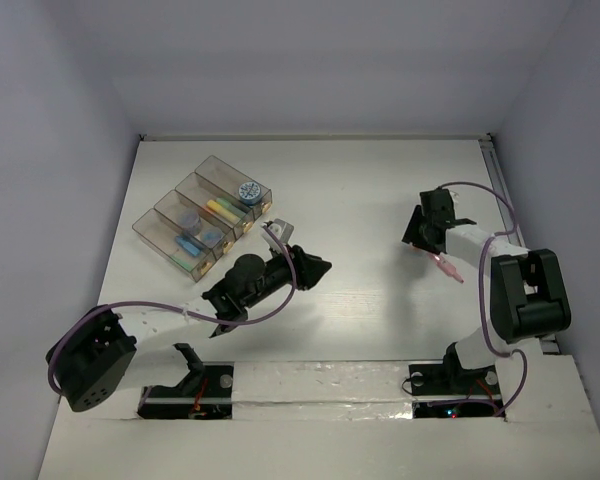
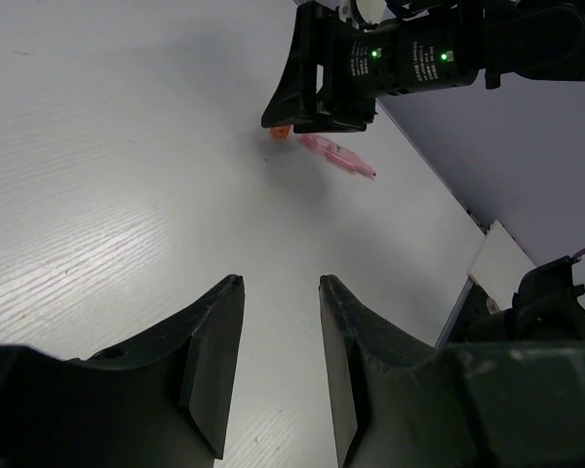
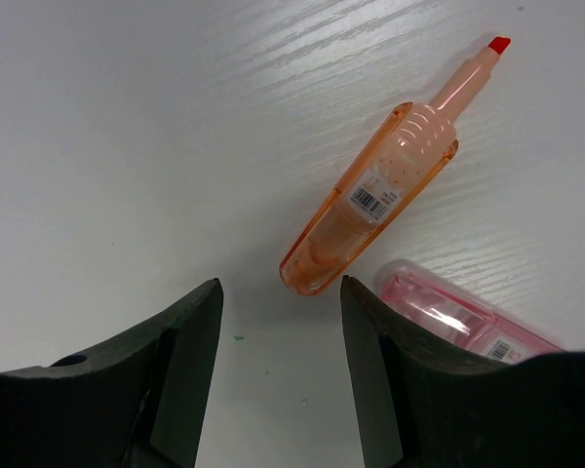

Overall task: Sort the stationery into containers
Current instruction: Pick up the pen from the center of the board.

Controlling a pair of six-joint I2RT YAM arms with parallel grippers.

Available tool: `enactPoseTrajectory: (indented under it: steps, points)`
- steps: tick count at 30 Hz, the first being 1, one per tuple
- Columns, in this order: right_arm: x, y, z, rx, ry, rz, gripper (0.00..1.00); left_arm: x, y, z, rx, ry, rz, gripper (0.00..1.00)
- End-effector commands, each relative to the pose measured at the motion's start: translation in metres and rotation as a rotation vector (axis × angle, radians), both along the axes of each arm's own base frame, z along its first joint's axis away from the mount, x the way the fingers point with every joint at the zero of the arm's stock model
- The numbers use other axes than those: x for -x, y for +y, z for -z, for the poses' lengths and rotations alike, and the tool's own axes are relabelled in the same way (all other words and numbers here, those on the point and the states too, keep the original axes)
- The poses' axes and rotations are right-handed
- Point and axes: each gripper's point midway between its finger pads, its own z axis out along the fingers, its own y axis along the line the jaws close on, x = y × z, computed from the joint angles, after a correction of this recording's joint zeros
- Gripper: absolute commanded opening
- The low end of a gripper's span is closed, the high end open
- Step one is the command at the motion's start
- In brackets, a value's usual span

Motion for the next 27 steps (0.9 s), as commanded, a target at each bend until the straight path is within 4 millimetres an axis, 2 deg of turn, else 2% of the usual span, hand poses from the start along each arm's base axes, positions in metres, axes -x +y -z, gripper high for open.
enactPoseTrajectory:
  steps: [1,14,18,22,27]
  points:
    - [-0.020,0.002,-0.020,-0.003,-0.068,-0.001,0.58,0.001,-0.004,-0.017,0.057,-0.034,0.016,0.34]
    - [-0.030,-0.008,-0.017,0.042,-0.036,0.068,0.58,0.003,-0.002,-0.018,0.061,-0.036,0.016,0.33]
    - [-0.024,-0.010,-0.013,0.045,-0.019,0.078,0.57,0.002,-0.002,-0.020,0.063,-0.038,0.013,0.33]
    - [-0.019,-0.011,-0.019,0.037,-0.051,0.087,0.56,0.003,-0.002,-0.019,0.064,-0.037,0.016,0.33]
    - [-0.015,-0.012,-0.012,0.039,-0.016,0.103,0.59,0.004,-0.004,-0.020,0.071,-0.034,0.025,0.33]
